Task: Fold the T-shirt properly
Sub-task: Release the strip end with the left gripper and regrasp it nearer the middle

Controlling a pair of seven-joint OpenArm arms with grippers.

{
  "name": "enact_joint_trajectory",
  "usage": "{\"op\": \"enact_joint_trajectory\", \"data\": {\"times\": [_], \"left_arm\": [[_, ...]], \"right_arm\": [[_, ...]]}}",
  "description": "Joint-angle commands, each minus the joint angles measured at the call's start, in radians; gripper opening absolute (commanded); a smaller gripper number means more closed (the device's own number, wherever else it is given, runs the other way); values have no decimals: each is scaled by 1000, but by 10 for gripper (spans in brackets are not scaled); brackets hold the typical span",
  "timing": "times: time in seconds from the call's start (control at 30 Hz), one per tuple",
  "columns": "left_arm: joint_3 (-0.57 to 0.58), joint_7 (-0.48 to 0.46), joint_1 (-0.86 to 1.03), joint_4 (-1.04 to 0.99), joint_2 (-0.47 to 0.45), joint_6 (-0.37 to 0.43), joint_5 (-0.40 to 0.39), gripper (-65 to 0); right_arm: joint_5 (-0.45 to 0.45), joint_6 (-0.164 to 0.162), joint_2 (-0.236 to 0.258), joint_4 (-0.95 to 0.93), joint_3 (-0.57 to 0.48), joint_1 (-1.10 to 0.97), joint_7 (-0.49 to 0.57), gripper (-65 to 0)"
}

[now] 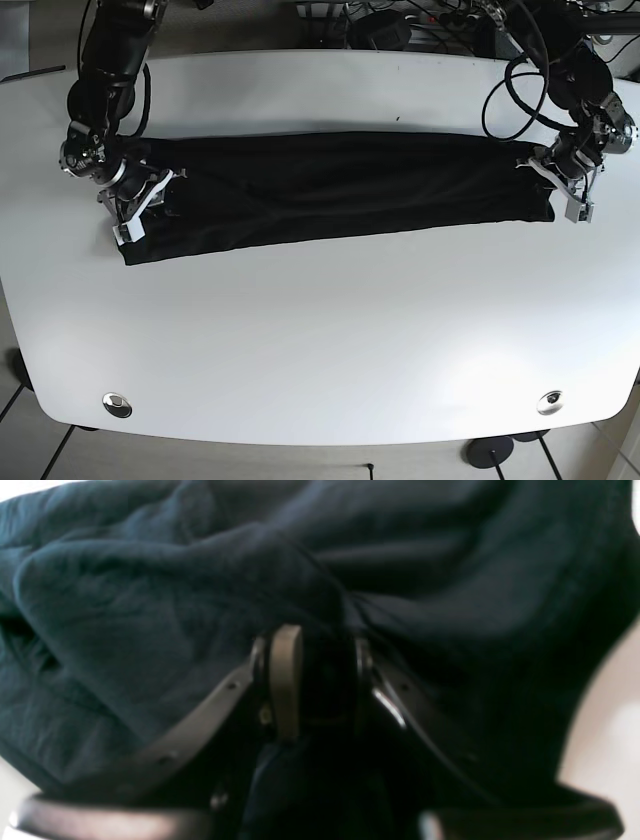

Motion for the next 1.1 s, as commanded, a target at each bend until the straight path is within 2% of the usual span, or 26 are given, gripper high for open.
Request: {"op": "enact_joint_trajectory", "data": {"times": [0.03,0.17,0.27,0.33,0.37,0.5,0.6,0.7,0.83,0.9,1.0,1.07,1.1], "left_arm": [[38,-12,18,141,22,-2,-14,-603],[164,28,59,331,97,-2,-12,-603],[248,63,54,366,163,-2,-17,-603],[351,61,47,362,218,2,-12,-603],[375,61,33,362,235,28,-12,-603],[435,60,-12,306,298,86,-14,-603],[458,35,-47,237,330,86,-12,-601],[527,8,-52,187,330,86,-12,-601],[541,3,-55,147,338,88,-12,-589],[541,3,-61,118,338,88,-12,-538],[576,3,-104,64,338,90,-12,-419],[627,3,-108,55,338,185,-12,-375],[671,3,-141,55,338,269,-20,-340]], "right_arm": [[5,1,16,19,3,17,13,-506],[5,1,16,16,6,17,13,-506],[5,1,16,16,6,17,13,-506],[5,1,16,17,5,17,13,-506],[5,1,16,17,5,17,13,-506],[5,1,5,16,6,17,13,-506],[5,1,-7,19,8,17,13,-506],[5,1,-10,20,8,17,11,-506],[5,1,-10,20,8,17,11,-506],[5,1,-10,20,8,17,11,-506],[5,1,-12,20,6,17,10,-506],[5,1,-12,20,5,17,10,-506],[5,1,-12,20,6,17,10,-506]]}}
